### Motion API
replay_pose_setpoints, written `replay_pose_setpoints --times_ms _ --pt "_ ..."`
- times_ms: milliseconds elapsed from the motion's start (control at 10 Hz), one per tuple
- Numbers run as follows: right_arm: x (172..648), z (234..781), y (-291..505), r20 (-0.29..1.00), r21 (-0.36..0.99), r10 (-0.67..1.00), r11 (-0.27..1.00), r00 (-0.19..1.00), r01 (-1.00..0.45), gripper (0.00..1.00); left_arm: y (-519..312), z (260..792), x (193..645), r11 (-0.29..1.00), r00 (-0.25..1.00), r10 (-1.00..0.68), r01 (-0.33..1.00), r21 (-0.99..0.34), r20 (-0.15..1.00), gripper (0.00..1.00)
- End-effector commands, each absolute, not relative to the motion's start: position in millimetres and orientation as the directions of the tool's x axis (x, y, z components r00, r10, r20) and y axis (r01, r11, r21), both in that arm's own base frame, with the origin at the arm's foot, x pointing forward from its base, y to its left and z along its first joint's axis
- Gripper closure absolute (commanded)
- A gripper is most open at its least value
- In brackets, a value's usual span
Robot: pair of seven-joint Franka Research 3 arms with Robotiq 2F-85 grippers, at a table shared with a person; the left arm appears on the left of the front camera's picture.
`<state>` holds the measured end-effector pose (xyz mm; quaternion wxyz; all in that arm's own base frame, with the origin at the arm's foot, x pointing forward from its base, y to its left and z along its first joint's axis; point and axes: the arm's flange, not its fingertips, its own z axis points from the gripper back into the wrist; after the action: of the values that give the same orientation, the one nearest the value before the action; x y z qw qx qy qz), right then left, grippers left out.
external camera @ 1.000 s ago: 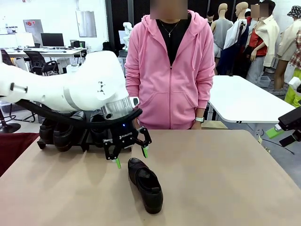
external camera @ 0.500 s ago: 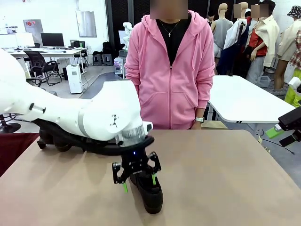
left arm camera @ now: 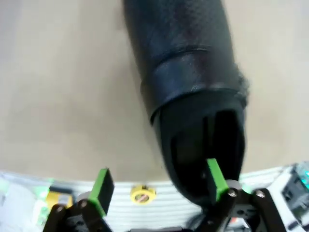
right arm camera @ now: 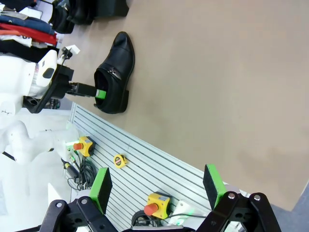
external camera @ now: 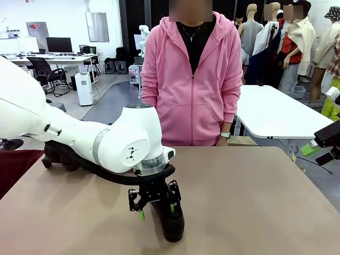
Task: Organize the shoes by placing them on the stand.
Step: Place the Shoe from the middle of the table onto the Shoes Stand.
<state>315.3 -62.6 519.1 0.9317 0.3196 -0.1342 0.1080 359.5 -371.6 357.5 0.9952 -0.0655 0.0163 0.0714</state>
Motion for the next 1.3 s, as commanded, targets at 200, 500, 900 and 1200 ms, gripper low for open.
replay_pose_setpoints --times_ms 200,500,900,1200 --pt "316 520 -61 0.322 0.568 0.125 0.767 0.938 -0.297 0.00 -367 348 367 0.980 0.983 0.172 -0.164 -0.113 0.061 1.00" --pt "316 520 -61 0.322 0.568 0.125 0.767 0.938 -0.297 0.00 -366 349 369 0.981 0.983 0.170 -0.163 -0.110 0.062 1.00" --pt "316 520 -61 0.322 0.568 0.125 0.767 0.938 -0.297 0.00 -368 347 370 0.983 0.989 0.140 -0.134 -0.125 0.044 1.00" --pt "316 520 -61 0.322 0.568 0.125 0.767 0.938 -0.297 0.00 -358 367 372 0.978 0.989 0.132 -0.119 -0.168 0.066 1.00"
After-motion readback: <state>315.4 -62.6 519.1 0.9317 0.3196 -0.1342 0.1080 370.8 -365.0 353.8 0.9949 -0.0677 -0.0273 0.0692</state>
